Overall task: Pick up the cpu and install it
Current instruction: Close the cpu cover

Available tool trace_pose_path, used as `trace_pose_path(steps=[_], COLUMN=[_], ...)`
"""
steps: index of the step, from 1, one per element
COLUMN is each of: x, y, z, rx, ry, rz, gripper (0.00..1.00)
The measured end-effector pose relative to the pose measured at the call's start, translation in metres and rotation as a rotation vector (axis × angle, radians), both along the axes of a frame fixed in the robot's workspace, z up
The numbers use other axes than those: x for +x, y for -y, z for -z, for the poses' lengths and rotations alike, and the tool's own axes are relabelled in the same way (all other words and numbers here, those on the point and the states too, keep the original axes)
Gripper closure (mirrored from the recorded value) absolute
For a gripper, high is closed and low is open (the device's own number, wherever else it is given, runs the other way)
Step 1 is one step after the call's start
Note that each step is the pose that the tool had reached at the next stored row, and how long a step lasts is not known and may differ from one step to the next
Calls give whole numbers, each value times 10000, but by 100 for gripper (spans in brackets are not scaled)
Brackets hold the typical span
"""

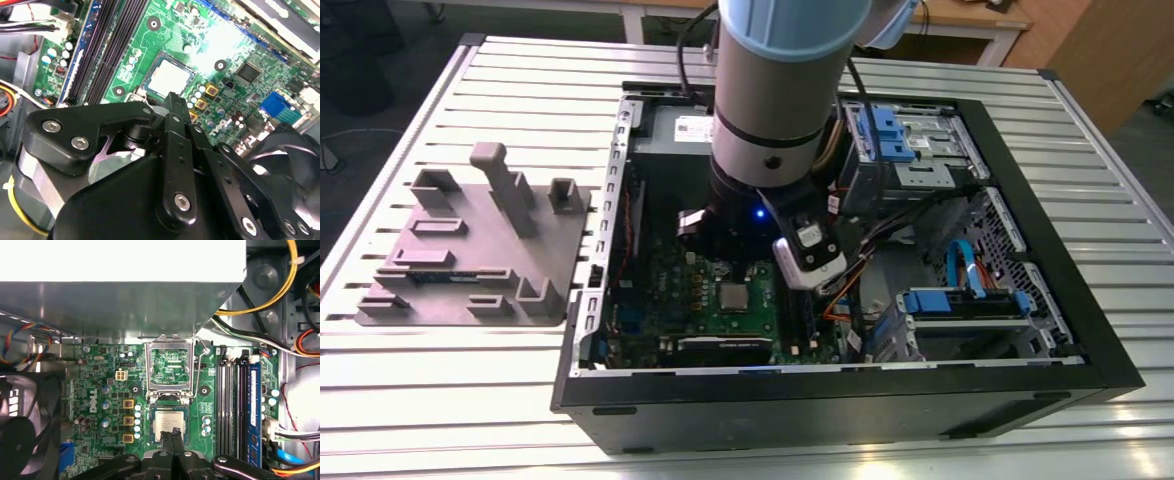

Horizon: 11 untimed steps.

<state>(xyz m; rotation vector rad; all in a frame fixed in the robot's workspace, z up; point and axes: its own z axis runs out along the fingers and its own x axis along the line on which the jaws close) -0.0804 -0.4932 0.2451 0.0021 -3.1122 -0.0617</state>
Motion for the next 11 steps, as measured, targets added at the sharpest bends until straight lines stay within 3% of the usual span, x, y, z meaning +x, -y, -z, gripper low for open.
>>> trace_pose_path(steps=[11], x=[0], y=[0], z=[-215], rx=[-1], ry=[0], rz=[0], gripper=[89])
